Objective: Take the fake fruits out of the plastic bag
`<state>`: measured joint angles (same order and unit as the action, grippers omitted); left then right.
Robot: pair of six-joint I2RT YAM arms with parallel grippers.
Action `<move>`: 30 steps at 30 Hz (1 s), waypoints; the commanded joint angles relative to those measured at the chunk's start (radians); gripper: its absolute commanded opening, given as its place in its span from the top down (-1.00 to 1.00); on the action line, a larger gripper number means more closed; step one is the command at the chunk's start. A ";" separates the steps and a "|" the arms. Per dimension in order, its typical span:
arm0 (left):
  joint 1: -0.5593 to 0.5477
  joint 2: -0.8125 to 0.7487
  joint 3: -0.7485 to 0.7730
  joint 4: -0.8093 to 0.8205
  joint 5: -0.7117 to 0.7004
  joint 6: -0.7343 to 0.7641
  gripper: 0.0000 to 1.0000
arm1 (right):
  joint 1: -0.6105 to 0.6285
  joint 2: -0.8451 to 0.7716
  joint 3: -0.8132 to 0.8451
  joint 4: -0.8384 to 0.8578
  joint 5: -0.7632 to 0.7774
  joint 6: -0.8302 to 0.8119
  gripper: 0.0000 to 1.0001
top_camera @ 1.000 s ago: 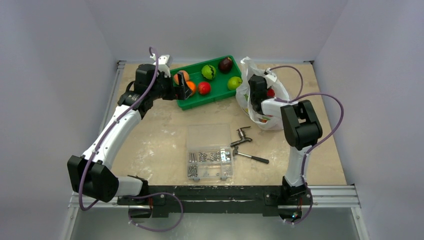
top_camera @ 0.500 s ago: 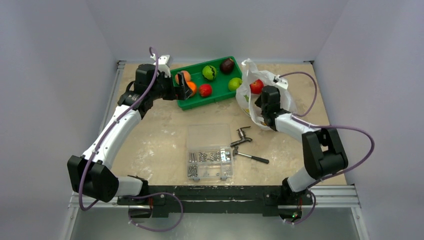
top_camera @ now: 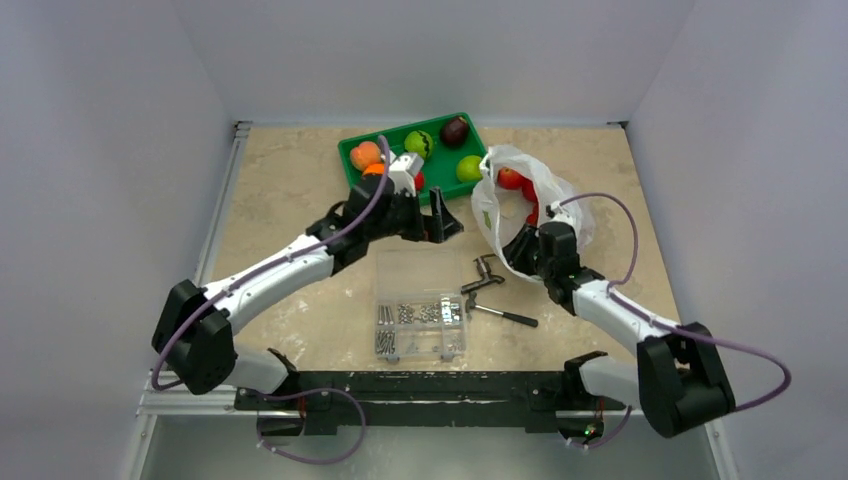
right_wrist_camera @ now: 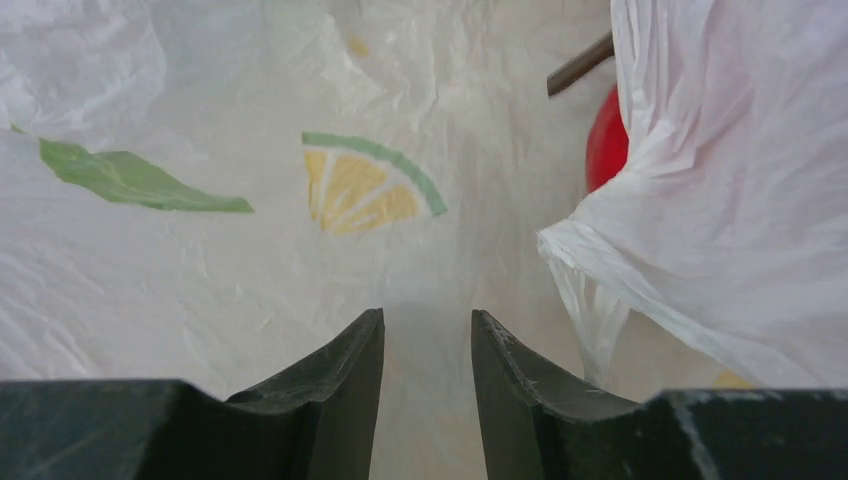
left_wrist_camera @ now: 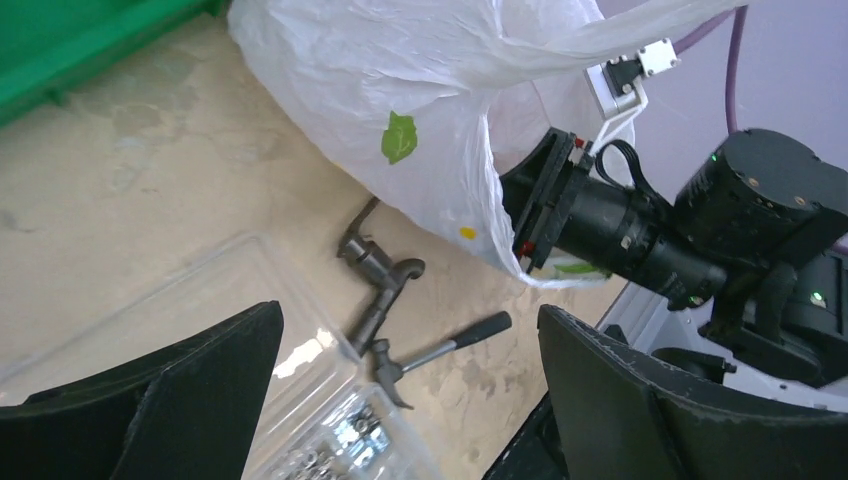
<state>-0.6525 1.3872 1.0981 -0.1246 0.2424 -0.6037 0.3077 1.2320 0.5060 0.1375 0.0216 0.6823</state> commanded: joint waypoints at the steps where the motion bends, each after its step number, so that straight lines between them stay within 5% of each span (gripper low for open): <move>1: -0.155 0.028 -0.100 0.415 -0.239 -0.181 -1.00 | 0.001 -0.156 -0.083 -0.113 -0.081 0.073 0.24; 7: -0.351 0.150 -0.058 0.527 -0.572 -0.056 -1.00 | 0.001 -0.272 -0.179 -0.148 -0.099 0.146 0.17; 12: -0.362 0.273 0.149 0.277 -0.691 -0.048 -0.99 | 0.002 -0.403 -0.217 -0.268 0.001 0.211 0.17; 17: -0.319 0.360 0.281 0.029 -0.740 -0.061 -0.24 | 0.001 -0.540 -0.146 -0.389 0.141 0.214 0.14; 19: -0.307 0.363 0.246 0.056 -0.694 -0.043 0.52 | 0.001 -0.526 -0.082 -0.414 0.189 0.179 0.12; 21: -0.302 0.356 0.223 0.055 -0.680 -0.037 0.96 | 0.001 -0.471 -0.018 -0.451 0.259 0.155 0.13; 26: -0.308 0.288 0.117 0.040 -0.634 -0.044 1.00 | 0.000 -0.318 0.100 -0.510 0.403 0.170 0.24; 30: -0.311 0.236 0.003 0.090 -0.606 -0.094 1.00 | -0.002 -0.288 0.076 -0.646 0.463 0.383 0.32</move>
<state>-0.9573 1.7119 1.1831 -0.0689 -0.3992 -0.6640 0.3077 0.9314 0.5945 -0.3550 0.3641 0.8978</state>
